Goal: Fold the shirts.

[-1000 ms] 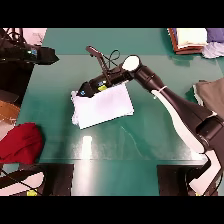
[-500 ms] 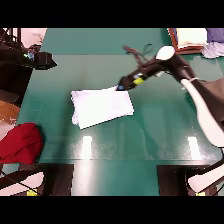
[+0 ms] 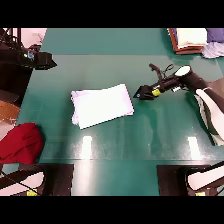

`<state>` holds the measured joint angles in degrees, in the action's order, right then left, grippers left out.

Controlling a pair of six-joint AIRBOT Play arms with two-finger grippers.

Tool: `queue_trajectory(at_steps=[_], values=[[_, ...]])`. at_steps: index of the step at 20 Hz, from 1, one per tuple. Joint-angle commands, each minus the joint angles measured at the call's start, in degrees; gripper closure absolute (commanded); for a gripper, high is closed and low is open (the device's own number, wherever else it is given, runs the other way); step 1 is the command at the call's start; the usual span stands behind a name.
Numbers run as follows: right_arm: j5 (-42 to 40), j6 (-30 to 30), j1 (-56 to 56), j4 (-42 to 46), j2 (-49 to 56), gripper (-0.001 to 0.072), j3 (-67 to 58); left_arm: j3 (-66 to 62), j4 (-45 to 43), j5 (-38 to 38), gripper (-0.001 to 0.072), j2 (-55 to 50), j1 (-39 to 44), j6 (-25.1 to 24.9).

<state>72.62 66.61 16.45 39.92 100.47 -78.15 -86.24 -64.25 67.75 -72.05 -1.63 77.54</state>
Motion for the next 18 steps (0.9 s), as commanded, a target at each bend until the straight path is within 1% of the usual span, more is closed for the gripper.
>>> queue_trajectory(at_steps=[1, 5, 6, 7, 8, 9, 10, 14, 16, 18], values=[[0.0, -0.1, 3.3, -4.4, 6.4, 0.0087, -3.1, 0.0, 0.0, -0.4, 0.0676, 0.0, 0.0, 0.0], [1.0, -0.1, 8.8, -9.6, 13.0, 0.0098, -9.0, 0.0, 0.0, -0.2, 0.0676, 0.0, 0.0, 0.0], [1.1, -0.5, 9.6, -10.3, 14.0, 0.0172, -10.1, 0.0, 0.0, -0.2, 0.0676, 0.0, 0.0, 0.0], [1.0, -1.0, 10.3, -10.3, 14.6, 0.0284, -11.1, 0.0, 0.0, -0.1, 0.0675, 0.0, 0.0, 0.0], [0.9, -1.6, 10.8, -10.3, 14.8, 0.0415, -11.8, 0.0, 0.1, 0.0, 0.0676, 0.0, 0.0, 0.0], [1.1, -3.1, 10.9, -10.3, 14.7, 0.0595, -12.5, 0.0, 0.2, 0.2, 0.0676, 0.0, 0.0, 0.0], [1.6, -3.7, 10.8, -10.2, 14.7, 0.0692, -13.4, 0.0, 0.2, 0.5, 0.0676, 0.0, 0.0, 0.0], [6.6, -3.4, 6.9, -9.7, 12.8, 0.0692, -17.9, 0.0, 0.8, 1.2, 0.0676, 0.0, 0.3, 0.1], [7.4, -3.3, 1.8, -9.7, 9.4, 0.0692, -17.9, 0.0, 0.8, 1.2, 0.0676, 0.0, 2.6, 0.0], [8.5, -1.9, -4.8, -9.5, 5.8, 0.0692, -17.9, 0.0, 0.8, -0.2, 0.0676, 0.0, 6.6, 0.0]])
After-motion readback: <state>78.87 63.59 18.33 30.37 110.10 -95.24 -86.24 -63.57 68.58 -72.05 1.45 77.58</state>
